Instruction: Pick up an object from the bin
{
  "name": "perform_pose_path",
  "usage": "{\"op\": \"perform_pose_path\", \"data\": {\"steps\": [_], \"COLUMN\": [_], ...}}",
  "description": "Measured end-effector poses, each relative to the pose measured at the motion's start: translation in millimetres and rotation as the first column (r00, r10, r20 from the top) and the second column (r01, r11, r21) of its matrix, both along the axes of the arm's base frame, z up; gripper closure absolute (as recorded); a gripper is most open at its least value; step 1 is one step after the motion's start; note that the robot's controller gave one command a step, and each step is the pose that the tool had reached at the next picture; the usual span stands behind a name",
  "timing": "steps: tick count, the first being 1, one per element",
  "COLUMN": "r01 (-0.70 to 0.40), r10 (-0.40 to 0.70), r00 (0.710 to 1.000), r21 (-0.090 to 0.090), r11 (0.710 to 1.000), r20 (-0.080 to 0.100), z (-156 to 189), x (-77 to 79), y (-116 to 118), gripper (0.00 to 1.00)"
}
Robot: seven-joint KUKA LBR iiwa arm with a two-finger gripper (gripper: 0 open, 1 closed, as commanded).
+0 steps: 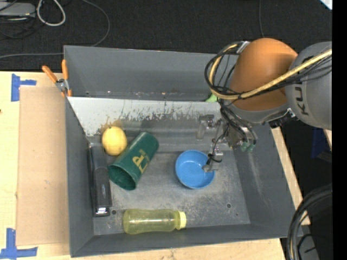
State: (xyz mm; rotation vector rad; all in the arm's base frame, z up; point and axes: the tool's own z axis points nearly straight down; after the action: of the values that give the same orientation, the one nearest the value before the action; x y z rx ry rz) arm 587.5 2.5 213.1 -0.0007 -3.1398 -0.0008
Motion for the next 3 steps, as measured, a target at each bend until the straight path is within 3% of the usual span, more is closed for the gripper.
{"op": "perform_pose_path", "data": {"steps": [1,2,3], "r01": [0.0,-0.078,-0.104], "r10": [0.0,0.078,0.104], "r00": [1.0,0.997,0.995], "r21": [0.0,0.0,0.001], "r11": [1.0,0.997,0.995], "r20": [0.0,0.002,-0.001], "z": [0,-22,-32], "x": [0.1,18.5,12.4], "y": [0,0,-1], "gripper": [0.0,0.0,0.0]}}
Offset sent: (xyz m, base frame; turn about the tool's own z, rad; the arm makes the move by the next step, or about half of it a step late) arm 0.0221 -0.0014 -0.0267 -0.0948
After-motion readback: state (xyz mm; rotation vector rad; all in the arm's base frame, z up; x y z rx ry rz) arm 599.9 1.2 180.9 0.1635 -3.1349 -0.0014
